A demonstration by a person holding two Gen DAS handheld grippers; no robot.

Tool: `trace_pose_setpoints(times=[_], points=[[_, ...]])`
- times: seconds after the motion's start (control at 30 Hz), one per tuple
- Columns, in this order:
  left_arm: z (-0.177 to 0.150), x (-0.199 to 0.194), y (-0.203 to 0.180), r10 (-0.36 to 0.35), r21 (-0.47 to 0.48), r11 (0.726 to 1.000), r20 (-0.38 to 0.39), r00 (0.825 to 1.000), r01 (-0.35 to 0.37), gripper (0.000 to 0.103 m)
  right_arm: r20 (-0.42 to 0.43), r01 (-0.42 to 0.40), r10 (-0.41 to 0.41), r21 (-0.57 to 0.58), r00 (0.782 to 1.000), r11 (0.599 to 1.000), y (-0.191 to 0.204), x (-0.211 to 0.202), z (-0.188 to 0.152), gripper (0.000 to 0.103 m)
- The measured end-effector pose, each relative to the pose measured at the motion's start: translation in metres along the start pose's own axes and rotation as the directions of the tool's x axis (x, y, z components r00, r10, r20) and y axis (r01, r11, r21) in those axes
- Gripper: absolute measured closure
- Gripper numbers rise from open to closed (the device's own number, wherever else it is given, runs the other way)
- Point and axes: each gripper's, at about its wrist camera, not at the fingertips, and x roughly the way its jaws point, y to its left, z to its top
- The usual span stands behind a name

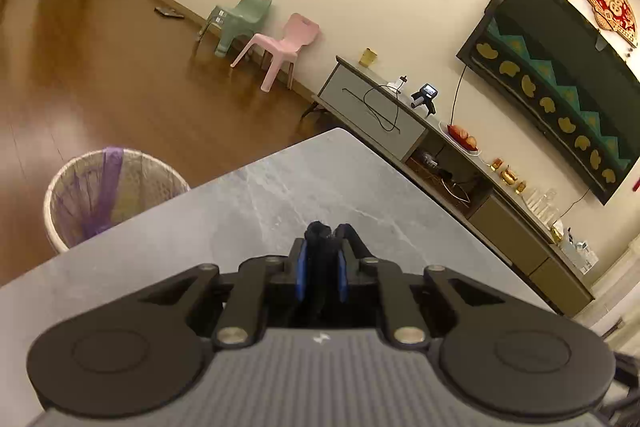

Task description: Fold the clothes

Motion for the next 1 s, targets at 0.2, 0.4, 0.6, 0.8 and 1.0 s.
trace_pose_setpoints(times=[0.2,0.4,0.6,0.8,1.0], points=[[0.002,-0.003,0.002,0.012,-0.006,1.0,0.017,1.0,-0.012,0.089,-0.067,0.073,-0.139,-0.587,0.988,0.806,0.079,-0.018,-0.031,0.017],[0.005,-0.006,0.005,0.043,-0.038,0.998,0.035,0.998,-0.042,0.089,-0.242,-0.139,-0.08,-0.763,0.967,0.631,0.104,-0.018,-0.049,0.016],[0.007,-0.012,0.007,0.045,-0.035,0.998,0.06,0.997,-0.043,0.09,-0.331,-0.255,-0.045,-0.799,0.942,0.544,0.108,0.044,-0.027,0.015],[0.012,-0.018,0.016,0.038,-0.054,0.998,0.088,0.995,-0.033,0.091,-0.515,-0.449,0.033,-0.712,0.856,0.54,0.101,0.087,0.02,0.089],[0.018,-0.026,0.027,0.101,-0.102,0.991,0.147,0.984,-0.086,0.091,-0.391,-0.343,0.047,-0.738,0.919,0.581,0.085,0.087,0.106,0.094]])
